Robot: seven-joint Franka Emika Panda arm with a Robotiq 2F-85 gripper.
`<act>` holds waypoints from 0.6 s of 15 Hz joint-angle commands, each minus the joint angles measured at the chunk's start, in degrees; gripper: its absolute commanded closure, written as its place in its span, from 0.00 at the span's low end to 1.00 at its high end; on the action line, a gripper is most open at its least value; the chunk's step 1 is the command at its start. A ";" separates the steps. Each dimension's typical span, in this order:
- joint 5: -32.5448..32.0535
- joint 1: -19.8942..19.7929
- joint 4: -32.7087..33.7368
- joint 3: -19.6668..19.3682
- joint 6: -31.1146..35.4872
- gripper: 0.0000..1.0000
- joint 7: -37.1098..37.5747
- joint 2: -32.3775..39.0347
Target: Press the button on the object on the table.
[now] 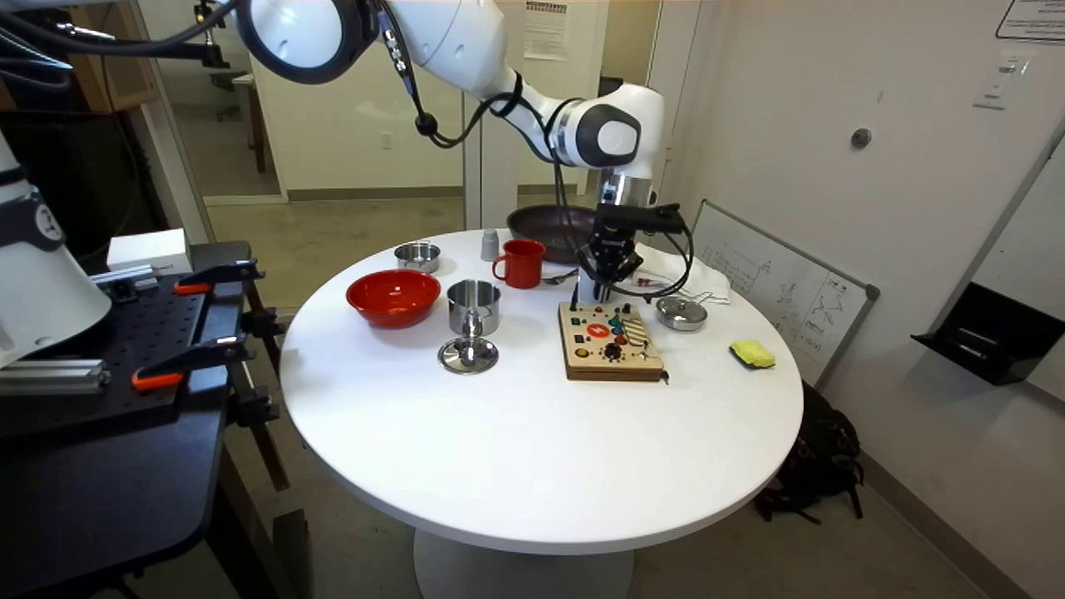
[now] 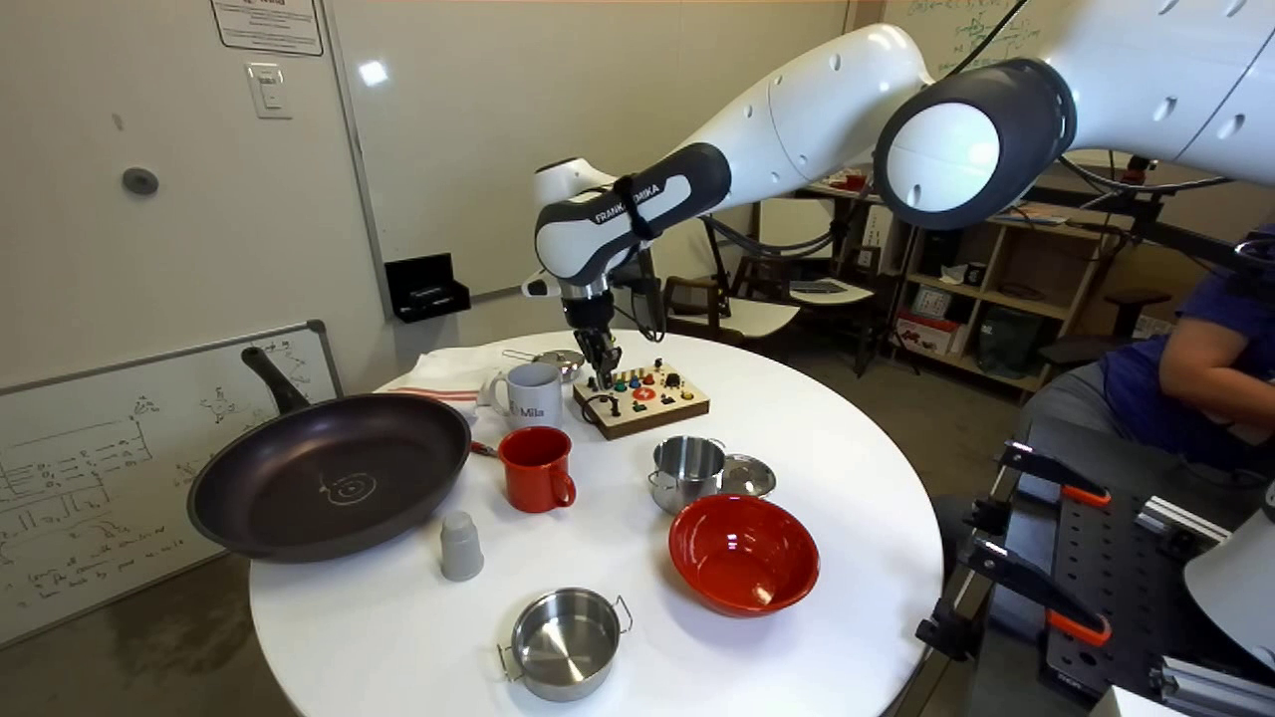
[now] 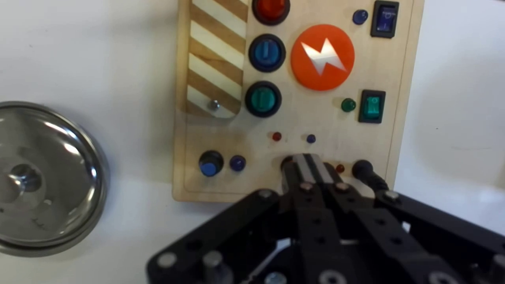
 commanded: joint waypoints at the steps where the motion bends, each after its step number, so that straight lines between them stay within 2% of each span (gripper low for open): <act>1: -0.13 0.15 3.45 -0.06 -1.14 0.95 -0.95 2.10; 9: -0.07 -0.04 4.37 0.12 -0.53 0.95 -1.94 3.10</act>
